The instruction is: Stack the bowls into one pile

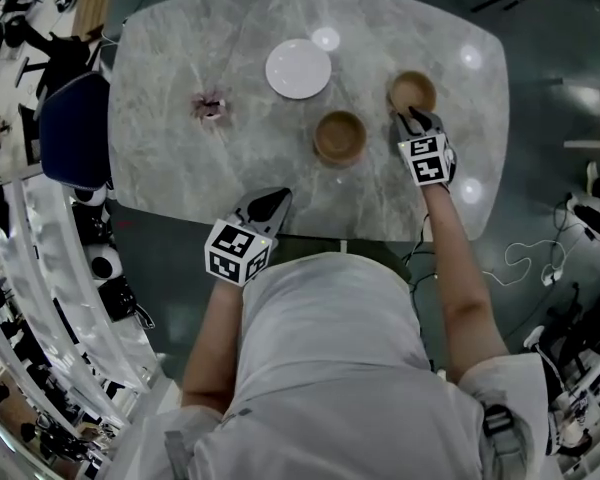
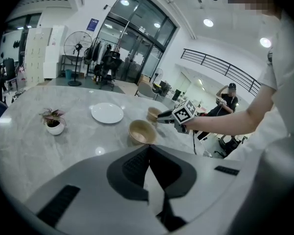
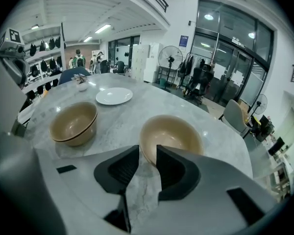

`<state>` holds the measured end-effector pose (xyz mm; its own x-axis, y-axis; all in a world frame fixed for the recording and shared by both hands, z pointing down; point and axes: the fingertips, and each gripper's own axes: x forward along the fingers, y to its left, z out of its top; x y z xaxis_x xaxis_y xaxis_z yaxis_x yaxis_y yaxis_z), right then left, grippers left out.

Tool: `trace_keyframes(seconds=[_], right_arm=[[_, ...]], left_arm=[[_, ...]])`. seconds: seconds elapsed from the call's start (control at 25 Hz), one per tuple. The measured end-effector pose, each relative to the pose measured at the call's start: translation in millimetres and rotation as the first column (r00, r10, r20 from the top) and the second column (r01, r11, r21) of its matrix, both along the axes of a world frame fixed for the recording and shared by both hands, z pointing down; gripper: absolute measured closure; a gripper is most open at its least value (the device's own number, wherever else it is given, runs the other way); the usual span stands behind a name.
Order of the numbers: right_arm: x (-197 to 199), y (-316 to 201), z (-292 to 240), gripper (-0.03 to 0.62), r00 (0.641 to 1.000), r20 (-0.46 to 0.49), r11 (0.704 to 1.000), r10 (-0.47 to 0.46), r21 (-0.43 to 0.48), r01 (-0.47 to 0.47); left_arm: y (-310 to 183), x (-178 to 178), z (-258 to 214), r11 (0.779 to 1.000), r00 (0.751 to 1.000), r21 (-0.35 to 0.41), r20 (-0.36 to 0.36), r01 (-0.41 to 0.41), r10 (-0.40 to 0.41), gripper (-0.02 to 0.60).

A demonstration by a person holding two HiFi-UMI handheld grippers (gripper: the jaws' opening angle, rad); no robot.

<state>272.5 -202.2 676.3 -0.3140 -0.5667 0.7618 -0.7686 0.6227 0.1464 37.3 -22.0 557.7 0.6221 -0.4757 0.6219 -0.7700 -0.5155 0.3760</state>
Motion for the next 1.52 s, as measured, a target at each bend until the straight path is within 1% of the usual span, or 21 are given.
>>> trace_keyframes(seconds=[0.2,0.32,0.36,0.6,0.92,1.32,1.52], right_arm=[[-3,-2,1,0.498,1.0,-0.03,1.0,0.003,-0.003,-0.004],[-9,1,1,0.554,0.999,-0.041,1.0,-0.012,-0.006,0.011],[-10,1,0,0.562,0.999,-0.046,1.0,-0.016,-0.005,0.015],[-10,8,-10,0.572,0.997,-0.072,1.0,-0.016,0.01,0.017],[-14,29,-31,0.572,0.996,-0.094,1.0,0.006,0.014,-0.005],[-48,66,-62,0.571,0.997,-0.078,1.0,0.022,0.019,-0.021],[-67,82,-74,0.572,0.998,-0.049,1.0,0.027,0.016,-0.026]], left_arm=[[0,-13,-3,1.0,1.0,0.005,0.005,0.013,-0.013,0.58],[-1,-20,-3,1.0,1.0,0.011,0.001,0.018,-0.018,0.58],[-1,-21,-2,1.0,1.0,0.012,-0.001,0.017,-0.017,0.58],[-3,-24,-3,1.0,1.0,0.03,-0.016,-0.004,0.004,0.58],[-6,-36,-14,0.998,0.998,0.065,-0.061,-0.019,0.023,0.58],[-5,-61,-28,0.995,0.995,0.092,-0.087,-0.048,0.056,0.58],[-5,-66,-35,0.993,0.993,0.099,-0.089,-0.069,0.078,0.58]])
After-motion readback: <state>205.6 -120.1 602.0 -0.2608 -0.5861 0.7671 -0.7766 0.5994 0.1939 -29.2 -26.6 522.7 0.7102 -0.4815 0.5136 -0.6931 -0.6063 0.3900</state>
